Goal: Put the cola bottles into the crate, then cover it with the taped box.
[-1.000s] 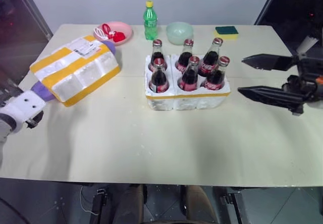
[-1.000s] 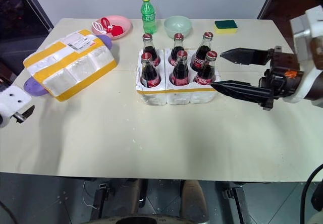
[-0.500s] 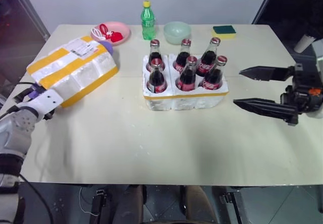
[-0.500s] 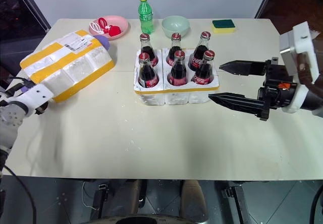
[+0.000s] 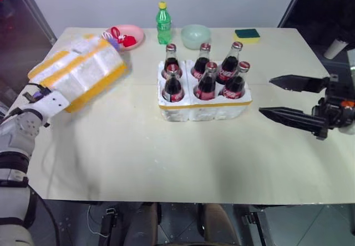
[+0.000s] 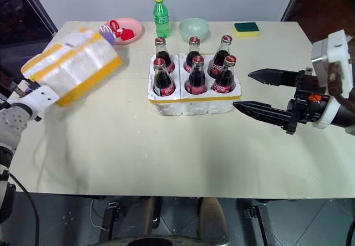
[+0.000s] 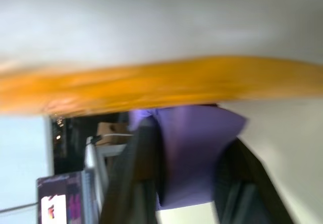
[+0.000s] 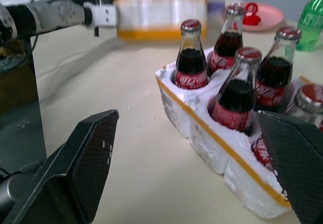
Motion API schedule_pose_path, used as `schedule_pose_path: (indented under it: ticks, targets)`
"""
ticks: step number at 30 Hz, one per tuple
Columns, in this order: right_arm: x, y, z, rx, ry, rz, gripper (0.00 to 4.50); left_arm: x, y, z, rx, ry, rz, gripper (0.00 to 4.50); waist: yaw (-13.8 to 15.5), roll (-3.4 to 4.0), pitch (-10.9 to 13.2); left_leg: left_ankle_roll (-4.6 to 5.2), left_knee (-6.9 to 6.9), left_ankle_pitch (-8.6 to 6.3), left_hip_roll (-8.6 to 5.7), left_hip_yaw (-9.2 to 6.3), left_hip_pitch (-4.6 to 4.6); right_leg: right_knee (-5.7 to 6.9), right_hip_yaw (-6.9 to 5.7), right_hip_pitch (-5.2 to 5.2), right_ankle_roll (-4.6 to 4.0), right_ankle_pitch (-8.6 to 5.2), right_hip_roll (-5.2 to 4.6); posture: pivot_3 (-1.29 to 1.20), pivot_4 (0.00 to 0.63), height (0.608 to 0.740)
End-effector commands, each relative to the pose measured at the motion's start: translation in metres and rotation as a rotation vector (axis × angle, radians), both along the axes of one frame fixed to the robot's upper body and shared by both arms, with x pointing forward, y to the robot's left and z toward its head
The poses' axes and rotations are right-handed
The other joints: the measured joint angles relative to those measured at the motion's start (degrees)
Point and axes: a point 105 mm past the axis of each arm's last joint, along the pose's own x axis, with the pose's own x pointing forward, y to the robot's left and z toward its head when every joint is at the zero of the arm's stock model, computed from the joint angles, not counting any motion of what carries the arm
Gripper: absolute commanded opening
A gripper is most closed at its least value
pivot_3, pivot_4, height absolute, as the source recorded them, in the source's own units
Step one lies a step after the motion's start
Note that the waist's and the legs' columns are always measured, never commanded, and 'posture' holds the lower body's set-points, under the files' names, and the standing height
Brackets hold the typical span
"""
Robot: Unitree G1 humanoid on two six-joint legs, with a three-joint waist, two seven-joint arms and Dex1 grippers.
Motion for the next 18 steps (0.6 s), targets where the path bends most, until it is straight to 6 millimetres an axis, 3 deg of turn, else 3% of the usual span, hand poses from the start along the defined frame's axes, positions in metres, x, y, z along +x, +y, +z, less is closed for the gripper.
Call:
schedule_pose_path:
  ticks: [1,7,11,15,18]
  targets:
    - [-0.005,-0.004,0.010,-0.014,-0.049,-0.024,4.50,0.006,-0.006,0.011,0.033,-0.005,-0.035,0.86,0.0,-0.04,0.0,0.00,0.01,0.00,0.00,0.00,-0.01,0.00,0.00,0.01,0.00,0.00,0.00,0.00,0.150,0.739]
    - [-0.002,-0.015,0.011,-0.033,-0.055,-0.084,4.50,0.014,-0.033,0.076,0.061,-0.150,-0.157,0.86,0.0,-0.14,0.0,0.00,0.02,0.00,0.00,-0.02,-0.08,-0.01,-0.01,-0.03,0.01,0.01,0.00,0.00,0.150,0.739]
    - [0.000,-0.017,0.009,-0.037,-0.051,-0.089,4.50,0.013,-0.076,0.128,0.081,-0.245,-0.293,0.86,-0.1,-0.23,0.0,0.00,0.03,0.00,0.00,-0.02,-0.25,-0.04,-0.01,-0.15,0.01,0.01,0.00,0.00,0.150,0.739]
    - [0.002,-0.016,0.002,-0.037,-0.045,-0.086,4.50,0.009,-0.124,0.166,0.109,-0.299,-0.424,0.86,-0.2,-0.23,0.0,0.00,0.01,0.00,0.00,-0.02,-0.23,-0.02,-0.01,-0.14,0.02,0.01,0.01,0.00,0.150,0.739]
    - [0.004,-0.015,-0.003,-0.032,-0.040,-0.083,4.50,0.004,-0.168,0.182,0.134,-0.288,-0.556,0.86,-0.2,-0.24,0.0,0.00,0.04,0.01,-0.01,-0.02,-0.23,-0.02,-0.01,-0.13,0.02,0.01,0.02,0.00,0.150,0.739]
